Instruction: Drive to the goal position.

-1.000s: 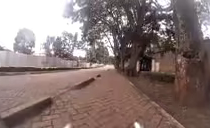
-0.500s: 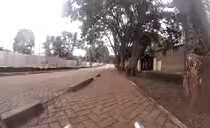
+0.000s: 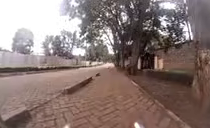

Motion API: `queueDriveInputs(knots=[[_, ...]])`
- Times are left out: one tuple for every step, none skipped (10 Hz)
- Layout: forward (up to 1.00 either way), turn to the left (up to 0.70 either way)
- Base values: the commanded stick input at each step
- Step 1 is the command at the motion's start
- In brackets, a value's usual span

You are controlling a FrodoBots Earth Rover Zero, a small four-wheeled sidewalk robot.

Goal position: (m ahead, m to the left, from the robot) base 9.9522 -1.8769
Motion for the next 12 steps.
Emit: queueDriveInputs(knots=[[0.5, 0.0], [0.5, 0.0], [0.5, 0.02], [0.5, 0.06], [0.5, 0.0], [0.5, 0.02], [0.5, 0.05], [0.5, 0.07], [0.5, 0.15], [0.5, -0.3], [0.5, -0.38], [0.5, 0.0]])
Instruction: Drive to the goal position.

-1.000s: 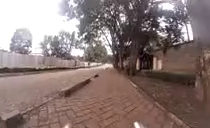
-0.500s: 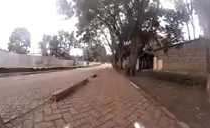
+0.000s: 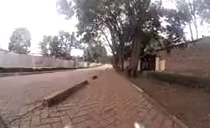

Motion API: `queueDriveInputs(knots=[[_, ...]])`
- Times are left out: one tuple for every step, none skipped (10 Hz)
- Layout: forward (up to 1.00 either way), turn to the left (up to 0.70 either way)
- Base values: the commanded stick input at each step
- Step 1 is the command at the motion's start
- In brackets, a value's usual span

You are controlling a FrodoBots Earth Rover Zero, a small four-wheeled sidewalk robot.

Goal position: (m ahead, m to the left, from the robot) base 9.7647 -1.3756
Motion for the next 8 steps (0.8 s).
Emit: queueDriveInputs(knots=[[0.5, 0.0], [0.5, 0.0], [0.5, 0.0], [0.5, 0.0], [0.5, 0.07], [0.5, 0.11], [0.5, 0.16], [0.5, 0.08]])
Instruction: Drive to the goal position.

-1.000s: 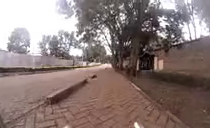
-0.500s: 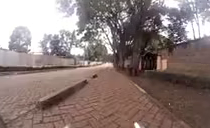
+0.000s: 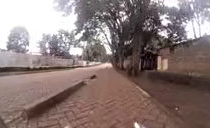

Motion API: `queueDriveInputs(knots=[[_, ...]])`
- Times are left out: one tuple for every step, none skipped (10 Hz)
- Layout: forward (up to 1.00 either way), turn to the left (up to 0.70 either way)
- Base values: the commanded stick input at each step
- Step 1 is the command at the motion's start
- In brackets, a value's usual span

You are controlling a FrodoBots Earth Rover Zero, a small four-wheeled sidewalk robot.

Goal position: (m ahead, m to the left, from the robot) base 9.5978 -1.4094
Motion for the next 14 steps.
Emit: queueDriveInputs(knots=[[0.5, 0.0], [0.5, 0.0], [0.5, 0.0], [0.5, 0.0], [0.5, 0.0], [0.5, 0.0], [0.5, 0.0], [0.5, 0.0], [0.5, 0.0], [0.5, 0.0], [0.5, -0.5], [0.5, -0.5], [0.5, 0.0], [0.5, 0.0]])
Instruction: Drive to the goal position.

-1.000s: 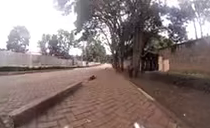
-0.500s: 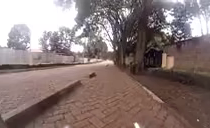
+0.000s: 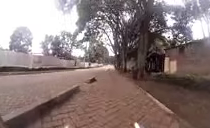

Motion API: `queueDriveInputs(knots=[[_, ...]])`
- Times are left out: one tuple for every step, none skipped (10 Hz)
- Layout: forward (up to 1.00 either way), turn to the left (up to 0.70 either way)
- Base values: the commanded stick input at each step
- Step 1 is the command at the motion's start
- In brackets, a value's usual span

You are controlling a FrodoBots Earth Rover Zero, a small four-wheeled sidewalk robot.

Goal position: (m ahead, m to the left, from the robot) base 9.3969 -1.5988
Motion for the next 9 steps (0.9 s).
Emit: queueDriveInputs(knots=[[0.5, 0.0], [0.5, 0.04], [0.5, 0.09], [0.5, 0.0], [0.5, 0.0], [0.5, 0.23], [0.5, 0.13], [0.5, 0.0], [0.5, 0.03]])
